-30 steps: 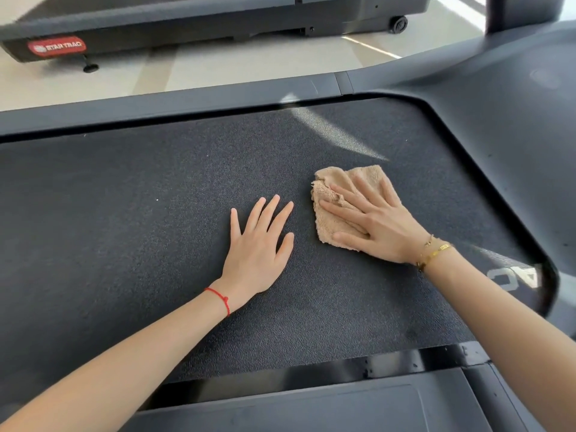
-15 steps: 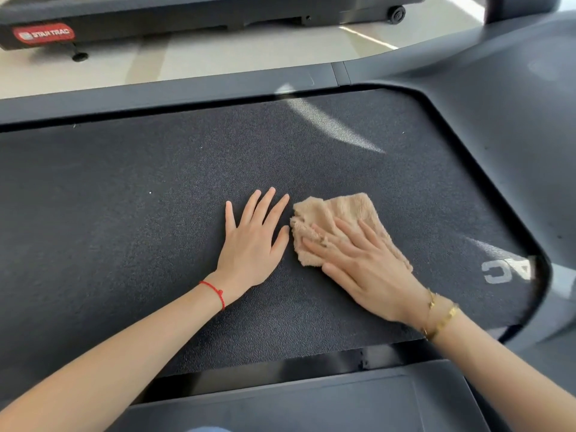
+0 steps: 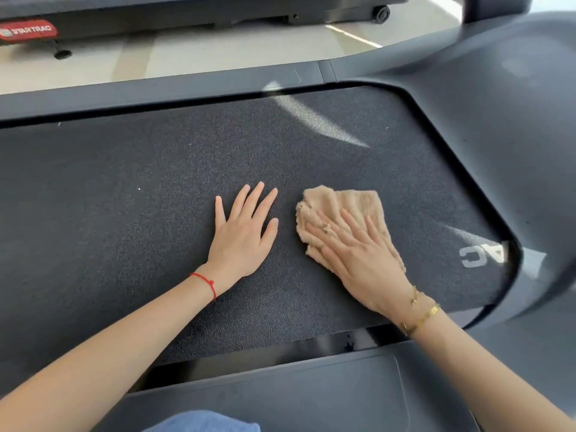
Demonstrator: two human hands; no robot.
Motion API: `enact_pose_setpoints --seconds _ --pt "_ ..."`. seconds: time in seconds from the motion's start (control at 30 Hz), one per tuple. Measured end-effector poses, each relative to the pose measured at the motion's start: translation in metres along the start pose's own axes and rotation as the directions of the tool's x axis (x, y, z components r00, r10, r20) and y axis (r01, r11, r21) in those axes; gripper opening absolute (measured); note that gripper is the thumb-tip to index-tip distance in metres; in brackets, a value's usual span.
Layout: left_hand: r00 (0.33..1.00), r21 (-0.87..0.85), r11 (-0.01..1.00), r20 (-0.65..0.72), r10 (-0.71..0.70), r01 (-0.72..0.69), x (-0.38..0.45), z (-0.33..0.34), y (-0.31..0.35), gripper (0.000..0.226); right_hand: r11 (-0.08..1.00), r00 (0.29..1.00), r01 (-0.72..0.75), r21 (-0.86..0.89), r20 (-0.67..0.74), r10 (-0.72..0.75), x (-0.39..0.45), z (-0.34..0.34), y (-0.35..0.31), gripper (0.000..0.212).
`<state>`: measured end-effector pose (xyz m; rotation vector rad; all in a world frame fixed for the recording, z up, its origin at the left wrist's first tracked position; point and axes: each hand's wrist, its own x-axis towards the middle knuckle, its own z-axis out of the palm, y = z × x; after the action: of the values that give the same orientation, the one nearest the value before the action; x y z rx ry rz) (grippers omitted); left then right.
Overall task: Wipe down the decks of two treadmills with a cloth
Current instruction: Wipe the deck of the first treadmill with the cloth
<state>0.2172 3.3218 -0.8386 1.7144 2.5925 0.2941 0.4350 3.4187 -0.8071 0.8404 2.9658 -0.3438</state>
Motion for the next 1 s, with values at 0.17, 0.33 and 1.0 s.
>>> enact_pose_setpoints --seconds 0.17,0.33,1.0 --pt "1.000 0.005 1.000 0.007 0.003 -0.003 -0.001 0.000 -0.001 0.058 0.997 0.999 -0.049 -0.062 -0.027 0.048 -0.034 0.001 0.020 0.052" --pt "1.000 -0.007 1.000 0.030 -0.007 0.007 -0.002 -0.002 0.001 0.057 0.904 0.900 -0.425 0.054 -0.081 0.428 -0.033 -0.012 0.067 0.057" --pt "0.996 -0.032 0.996 0.028 0.088 -0.087 0.010 0.010 0.060 0.060 0.919 0.917 -0.385 0.084 -0.079 0.392 -0.085 -0.010 0.087 0.058"
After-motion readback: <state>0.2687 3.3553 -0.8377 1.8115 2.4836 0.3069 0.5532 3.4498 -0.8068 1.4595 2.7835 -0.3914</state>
